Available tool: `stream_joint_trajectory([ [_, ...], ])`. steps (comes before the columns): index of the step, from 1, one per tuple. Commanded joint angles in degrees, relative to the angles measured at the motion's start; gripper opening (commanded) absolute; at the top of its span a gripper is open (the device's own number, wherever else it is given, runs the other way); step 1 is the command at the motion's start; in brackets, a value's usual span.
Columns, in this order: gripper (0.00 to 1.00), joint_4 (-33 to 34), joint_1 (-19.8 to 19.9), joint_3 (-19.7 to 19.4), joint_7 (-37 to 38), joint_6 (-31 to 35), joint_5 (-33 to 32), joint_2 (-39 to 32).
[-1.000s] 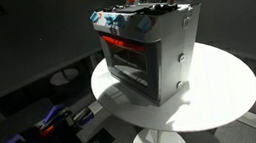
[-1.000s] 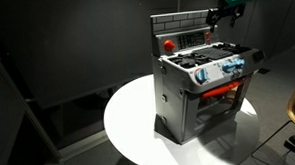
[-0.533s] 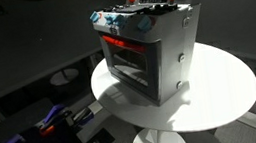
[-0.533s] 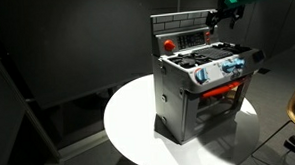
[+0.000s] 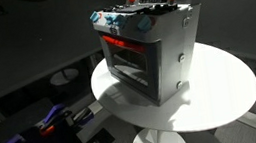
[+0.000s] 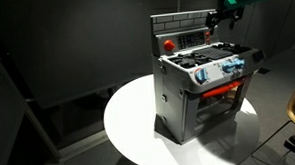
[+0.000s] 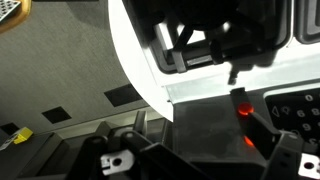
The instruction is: Press the top right button on the stove
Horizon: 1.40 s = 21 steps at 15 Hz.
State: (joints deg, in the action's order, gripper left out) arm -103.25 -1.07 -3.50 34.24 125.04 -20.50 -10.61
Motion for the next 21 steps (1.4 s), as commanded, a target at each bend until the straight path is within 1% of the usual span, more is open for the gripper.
stream_joint_trajectory([
  [1, 1.00, 2.0, -0.3, -0.5, -0.1, -0.1, 0.3, -1.4],
  [14, 1.00, 3.7, 0.1, -1.4, -0.9, 2.4, 0.8, -3.0],
  [18, 1.00, 2.4, 0.2, -1.3, -2.6, 1.2, 2.1, -0.9],
  [21, 1.00, 0.8, 0.3, -0.7, -6.0, -0.4, 4.1, 1.9],
])
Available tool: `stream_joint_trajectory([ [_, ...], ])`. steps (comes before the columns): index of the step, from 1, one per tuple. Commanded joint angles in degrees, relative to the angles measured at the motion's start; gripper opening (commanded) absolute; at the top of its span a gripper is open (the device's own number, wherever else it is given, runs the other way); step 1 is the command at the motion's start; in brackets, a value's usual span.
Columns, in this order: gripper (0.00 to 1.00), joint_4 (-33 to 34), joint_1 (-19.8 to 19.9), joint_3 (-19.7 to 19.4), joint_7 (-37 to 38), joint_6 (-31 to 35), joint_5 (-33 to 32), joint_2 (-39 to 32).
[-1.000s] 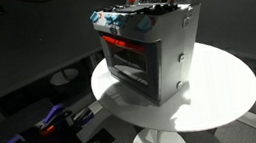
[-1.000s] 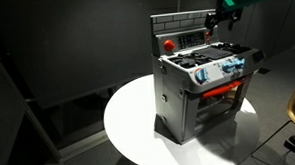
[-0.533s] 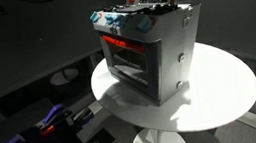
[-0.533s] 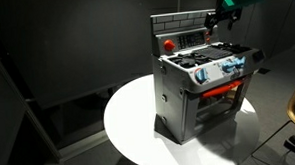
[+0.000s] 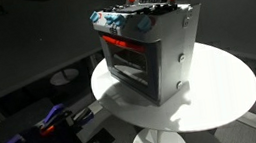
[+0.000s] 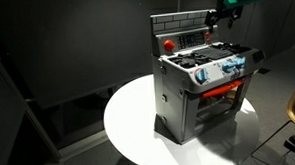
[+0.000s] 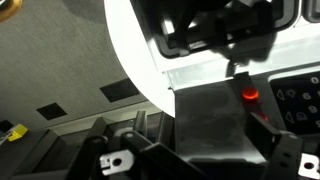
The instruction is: Press the top right button on the stove
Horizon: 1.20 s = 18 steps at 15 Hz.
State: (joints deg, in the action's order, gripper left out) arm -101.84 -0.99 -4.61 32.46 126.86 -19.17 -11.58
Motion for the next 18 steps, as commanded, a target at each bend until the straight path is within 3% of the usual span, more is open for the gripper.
stream_joint_trajectory([
  [1, 1.00, -0.9, 0.3, 0.5, -5.6, -2.9, 3.7, 3.7],
  [11, 1.00, -2.4, 0.4, 2.8, -16.5, -25.0, 10.5, 15.1],
  [18, 1.00, -6.0, 0.2, 3.9, -27.5, -32.4, 15.8, 24.4],
])
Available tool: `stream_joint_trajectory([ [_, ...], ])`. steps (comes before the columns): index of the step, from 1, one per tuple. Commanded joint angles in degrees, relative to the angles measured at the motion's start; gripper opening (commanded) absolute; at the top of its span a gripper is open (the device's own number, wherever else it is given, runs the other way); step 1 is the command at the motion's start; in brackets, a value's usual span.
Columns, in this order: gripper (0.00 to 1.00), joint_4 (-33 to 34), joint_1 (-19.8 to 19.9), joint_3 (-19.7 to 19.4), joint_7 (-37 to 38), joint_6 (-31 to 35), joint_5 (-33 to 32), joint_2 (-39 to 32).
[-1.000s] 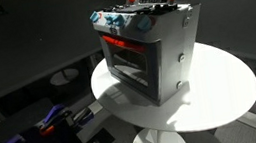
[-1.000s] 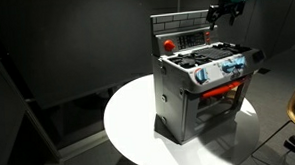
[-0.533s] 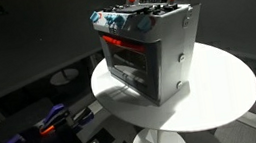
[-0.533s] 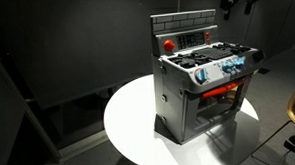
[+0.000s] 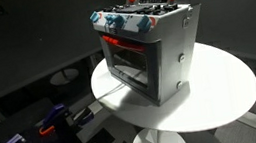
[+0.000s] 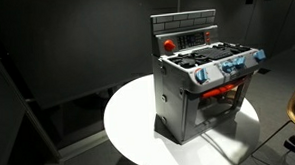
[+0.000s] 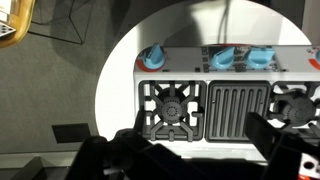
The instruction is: Press the top right button on the stove
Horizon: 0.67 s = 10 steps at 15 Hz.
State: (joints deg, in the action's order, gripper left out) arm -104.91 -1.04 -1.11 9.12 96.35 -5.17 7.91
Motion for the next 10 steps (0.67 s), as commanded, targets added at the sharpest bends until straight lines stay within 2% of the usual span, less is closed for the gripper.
stream_joint_trajectory([
  [1, 1.00, -3.6, 0.2, 0.5, -5.2, -2.6, 2.0, 6.4],
  [6, 1.00, -5.6, 0.2, 0.8, -7.4, -4.9, 2.1, 11.5],
  [10, 1.00, -5.5, 0.5, 1.3, -6.3, -4.4, 1.2, 10.9],
])
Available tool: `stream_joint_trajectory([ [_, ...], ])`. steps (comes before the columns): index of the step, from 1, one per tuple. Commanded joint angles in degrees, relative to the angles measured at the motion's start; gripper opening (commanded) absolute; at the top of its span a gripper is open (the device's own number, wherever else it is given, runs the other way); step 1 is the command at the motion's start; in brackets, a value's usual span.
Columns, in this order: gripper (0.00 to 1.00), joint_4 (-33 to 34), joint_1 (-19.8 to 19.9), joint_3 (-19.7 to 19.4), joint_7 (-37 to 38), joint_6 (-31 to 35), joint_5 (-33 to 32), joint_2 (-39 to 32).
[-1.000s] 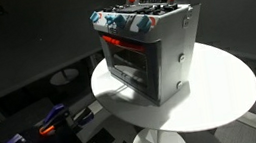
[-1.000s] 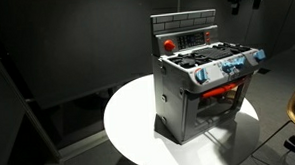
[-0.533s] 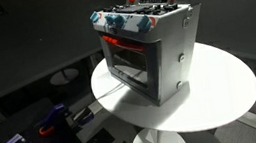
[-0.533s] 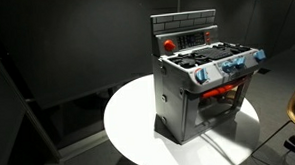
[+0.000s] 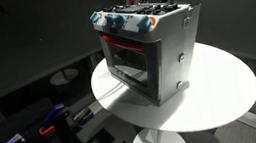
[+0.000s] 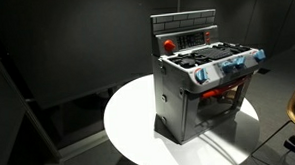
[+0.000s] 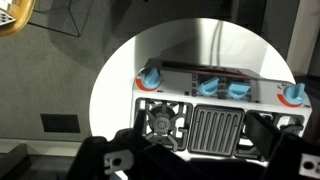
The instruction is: Press the top right button on the stove
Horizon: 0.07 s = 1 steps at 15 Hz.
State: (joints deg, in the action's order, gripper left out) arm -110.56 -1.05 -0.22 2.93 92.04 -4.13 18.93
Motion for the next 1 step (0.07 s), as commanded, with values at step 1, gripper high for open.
stream_joint_trajectory([
  [1, 1.00, -0.2, 0.5, 0.4, -0.1, -0.1, 0.1, 0.0],
])
